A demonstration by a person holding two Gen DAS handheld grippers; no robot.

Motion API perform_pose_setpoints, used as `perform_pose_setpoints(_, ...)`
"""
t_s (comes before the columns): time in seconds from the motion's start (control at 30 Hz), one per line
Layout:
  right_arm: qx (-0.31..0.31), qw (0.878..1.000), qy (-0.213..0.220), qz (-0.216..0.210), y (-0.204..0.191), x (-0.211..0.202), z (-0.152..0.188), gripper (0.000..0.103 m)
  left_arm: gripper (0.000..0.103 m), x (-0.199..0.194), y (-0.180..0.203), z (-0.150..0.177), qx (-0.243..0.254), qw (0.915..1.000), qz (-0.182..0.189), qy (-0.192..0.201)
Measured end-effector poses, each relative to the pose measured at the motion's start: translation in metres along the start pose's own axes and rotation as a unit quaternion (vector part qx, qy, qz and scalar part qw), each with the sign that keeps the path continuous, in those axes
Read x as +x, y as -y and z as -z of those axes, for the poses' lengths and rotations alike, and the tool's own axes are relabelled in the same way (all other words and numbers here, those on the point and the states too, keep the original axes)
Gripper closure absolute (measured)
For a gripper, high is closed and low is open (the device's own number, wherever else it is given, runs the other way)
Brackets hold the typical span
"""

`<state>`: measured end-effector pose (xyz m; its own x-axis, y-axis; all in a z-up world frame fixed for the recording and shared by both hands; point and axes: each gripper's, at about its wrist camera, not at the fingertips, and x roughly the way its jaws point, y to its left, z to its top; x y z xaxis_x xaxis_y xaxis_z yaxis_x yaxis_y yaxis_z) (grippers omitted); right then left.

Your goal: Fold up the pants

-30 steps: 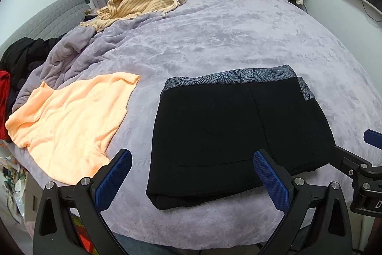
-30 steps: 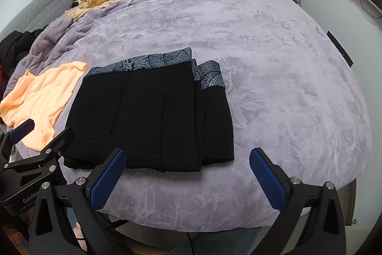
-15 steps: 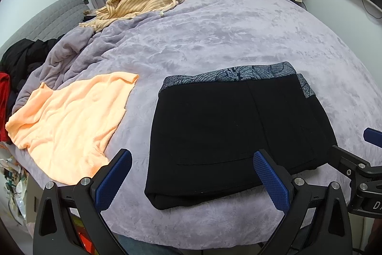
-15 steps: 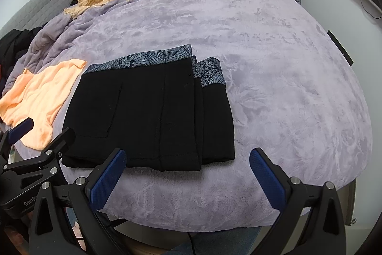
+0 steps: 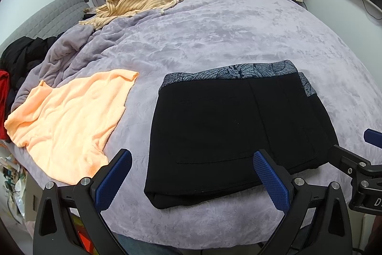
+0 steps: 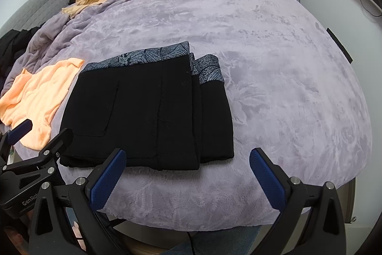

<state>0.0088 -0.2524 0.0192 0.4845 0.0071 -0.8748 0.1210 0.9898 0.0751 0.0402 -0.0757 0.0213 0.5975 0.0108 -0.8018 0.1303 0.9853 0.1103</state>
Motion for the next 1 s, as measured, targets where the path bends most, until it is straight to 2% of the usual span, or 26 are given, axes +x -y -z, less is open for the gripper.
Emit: perform_pose_setpoints(1.0,-0.003,1.000,-0.008,0.006,-0.0037,0.0063,-0.0001,0.000,0.001,0.0080,-0.0066,0.0024,-0.002,0.9999,0.012,-0.007)
